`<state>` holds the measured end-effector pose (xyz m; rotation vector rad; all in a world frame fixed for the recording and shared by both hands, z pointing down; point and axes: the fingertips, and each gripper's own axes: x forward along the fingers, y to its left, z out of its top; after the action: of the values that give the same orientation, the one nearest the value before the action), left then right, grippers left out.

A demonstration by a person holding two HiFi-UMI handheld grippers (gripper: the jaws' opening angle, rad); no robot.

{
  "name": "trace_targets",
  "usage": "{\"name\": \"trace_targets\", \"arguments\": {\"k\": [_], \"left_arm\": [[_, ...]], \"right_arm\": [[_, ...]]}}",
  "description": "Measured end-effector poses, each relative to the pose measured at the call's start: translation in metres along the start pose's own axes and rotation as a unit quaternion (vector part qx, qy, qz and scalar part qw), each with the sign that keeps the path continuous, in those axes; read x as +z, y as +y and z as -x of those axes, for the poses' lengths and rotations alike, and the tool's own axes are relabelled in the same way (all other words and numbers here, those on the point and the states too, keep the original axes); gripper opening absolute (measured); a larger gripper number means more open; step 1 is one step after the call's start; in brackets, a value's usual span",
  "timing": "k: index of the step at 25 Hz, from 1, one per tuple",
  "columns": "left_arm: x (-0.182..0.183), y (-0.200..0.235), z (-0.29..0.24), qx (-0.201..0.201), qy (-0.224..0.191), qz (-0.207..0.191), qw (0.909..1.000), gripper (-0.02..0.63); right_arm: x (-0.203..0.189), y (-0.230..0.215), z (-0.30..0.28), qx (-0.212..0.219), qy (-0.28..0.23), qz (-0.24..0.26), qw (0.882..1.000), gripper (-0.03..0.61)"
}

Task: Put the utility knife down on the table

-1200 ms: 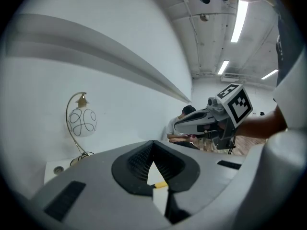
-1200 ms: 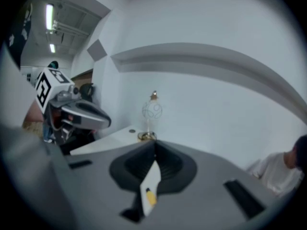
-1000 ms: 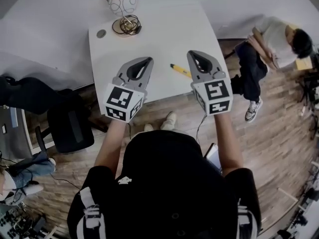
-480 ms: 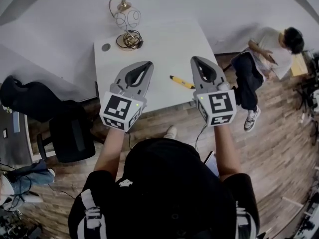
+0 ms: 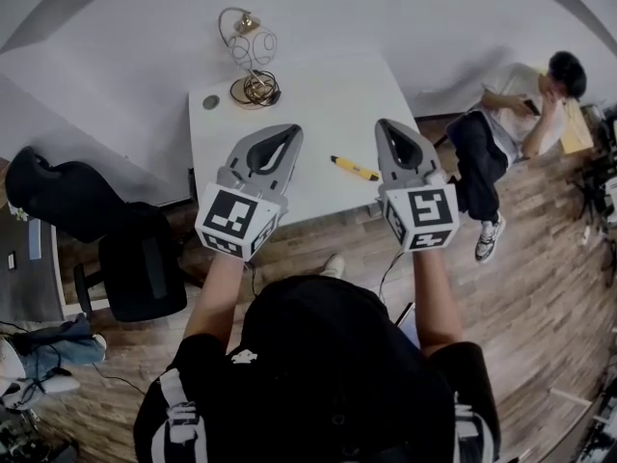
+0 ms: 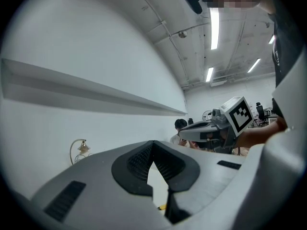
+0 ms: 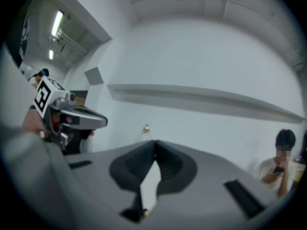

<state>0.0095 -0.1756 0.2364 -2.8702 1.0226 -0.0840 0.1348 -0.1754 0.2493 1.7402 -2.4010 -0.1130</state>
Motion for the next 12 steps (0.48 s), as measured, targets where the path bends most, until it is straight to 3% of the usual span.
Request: {"name": "trace_targets", "arguments": {"k": [12], "left_arm": [[-0.0028,-0.0086,-0.0004,-0.005,0.001,0.004,1.0000,0.018]], "right_arm": [[-0.0054,0.0003,0.0060,0.000,0.004,-0.009,1.000,0.034]]}}
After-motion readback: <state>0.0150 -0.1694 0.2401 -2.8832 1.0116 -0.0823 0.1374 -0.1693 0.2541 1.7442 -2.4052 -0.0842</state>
